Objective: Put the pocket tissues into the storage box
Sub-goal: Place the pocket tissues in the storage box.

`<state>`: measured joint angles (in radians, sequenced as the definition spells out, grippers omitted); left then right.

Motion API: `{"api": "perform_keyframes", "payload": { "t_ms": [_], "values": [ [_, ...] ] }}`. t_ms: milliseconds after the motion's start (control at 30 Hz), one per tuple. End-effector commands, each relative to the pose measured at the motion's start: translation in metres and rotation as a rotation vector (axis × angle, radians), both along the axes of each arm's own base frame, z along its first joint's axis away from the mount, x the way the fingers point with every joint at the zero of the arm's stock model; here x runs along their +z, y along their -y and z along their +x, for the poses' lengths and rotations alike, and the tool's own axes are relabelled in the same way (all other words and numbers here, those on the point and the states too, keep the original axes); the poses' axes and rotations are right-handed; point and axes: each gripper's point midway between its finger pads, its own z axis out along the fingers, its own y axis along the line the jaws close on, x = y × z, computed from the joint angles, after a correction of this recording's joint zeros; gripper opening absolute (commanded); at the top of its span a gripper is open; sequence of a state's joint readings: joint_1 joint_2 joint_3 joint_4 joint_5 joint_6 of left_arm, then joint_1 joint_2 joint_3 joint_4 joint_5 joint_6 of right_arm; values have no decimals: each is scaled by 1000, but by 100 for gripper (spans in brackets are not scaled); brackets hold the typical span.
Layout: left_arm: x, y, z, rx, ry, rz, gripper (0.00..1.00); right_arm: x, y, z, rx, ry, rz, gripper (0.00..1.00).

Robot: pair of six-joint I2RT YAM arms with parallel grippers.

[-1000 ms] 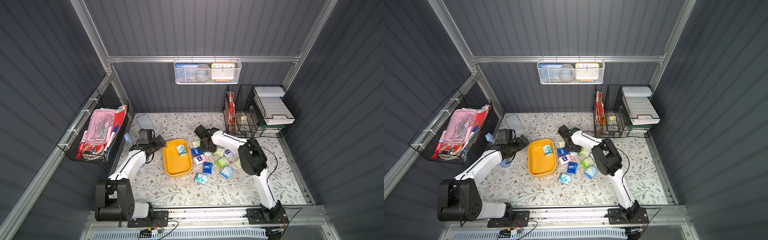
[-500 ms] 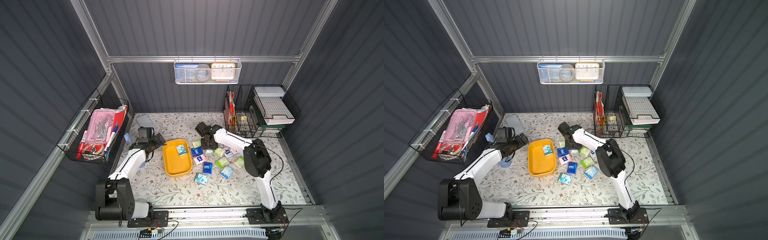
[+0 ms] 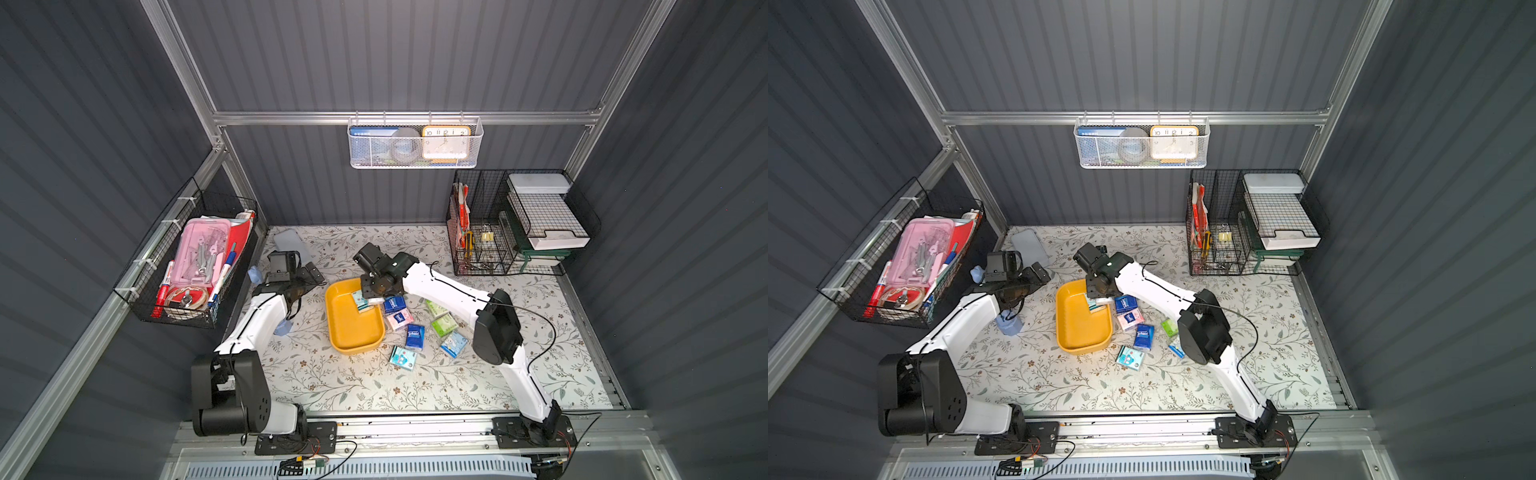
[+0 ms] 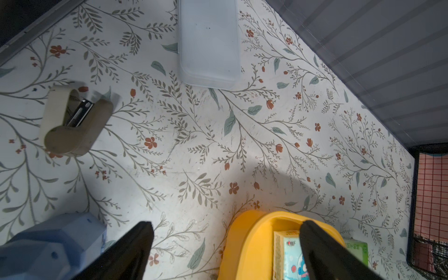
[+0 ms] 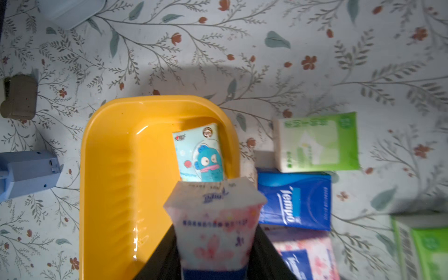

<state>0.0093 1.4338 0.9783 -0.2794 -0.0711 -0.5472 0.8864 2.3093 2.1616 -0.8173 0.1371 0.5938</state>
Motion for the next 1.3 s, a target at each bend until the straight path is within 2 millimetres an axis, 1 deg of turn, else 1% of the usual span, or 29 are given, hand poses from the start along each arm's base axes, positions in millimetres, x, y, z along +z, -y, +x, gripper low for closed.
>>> {"api": "perform_keyframes", "payload": {
  "t_ms": [0, 67, 200, 333, 400, 500, 567, 700, 800, 867, 900, 933, 1067, 1167, 1267],
  "values": [
    [2, 4, -9, -16, -11, -20, 99, -8, -14, 8, 20, 20, 9, 42],
    [4, 5, -12, -23, -9, -26, 99, -16, -17, 12, 20, 15, -4, 42],
    [5, 7, -17, -31, -11, -32, 99, -36, -22, 13, 30, -12, -23, 43],
    [5, 9, -19, -42, -13, -36, 99, -45, -20, 18, 14, -4, -46, 45],
    [5, 10, -20, -46, -13, -41, 99, -45, -19, 19, 11, 1, -58, 50],
    [5, 11, -20, -50, -12, -48, 99, -39, -19, 22, 8, 15, -59, 58],
    [3, 12, -21, -52, -12, -51, 99, -33, -19, 22, 5, 24, -50, 62],
    [0, 15, -21, -63, -13, -63, 99, -12, -19, 22, 5, 44, -22, 65],
    [2, 18, -19, -79, -9, -76, 99, 6, -15, 19, 5, 56, -15, 67],
    [4, 20, -17, -109, 0, -61, 99, 17, -6, 15, -2, 60, -24, 67],
    [6, 20, -17, -121, 1, -50, 99, 20, 0, 12, -10, 58, -32, 66],
    [8, 19, -14, -121, 9, -44, 99, 28, 7, 9, -22, 64, -33, 66],
    [13, 22, -11, -141, 22, -44, 99, 41, 34, -10, -63, 55, -33, 66],
    [18, 25, -9, -167, 36, -48, 99, 43, 59, -25, -107, 45, -52, 66],
    [19, 30, -9, -200, 39, -52, 99, 37, 81, -47, -150, -17, -67, 70]
  ]
}}
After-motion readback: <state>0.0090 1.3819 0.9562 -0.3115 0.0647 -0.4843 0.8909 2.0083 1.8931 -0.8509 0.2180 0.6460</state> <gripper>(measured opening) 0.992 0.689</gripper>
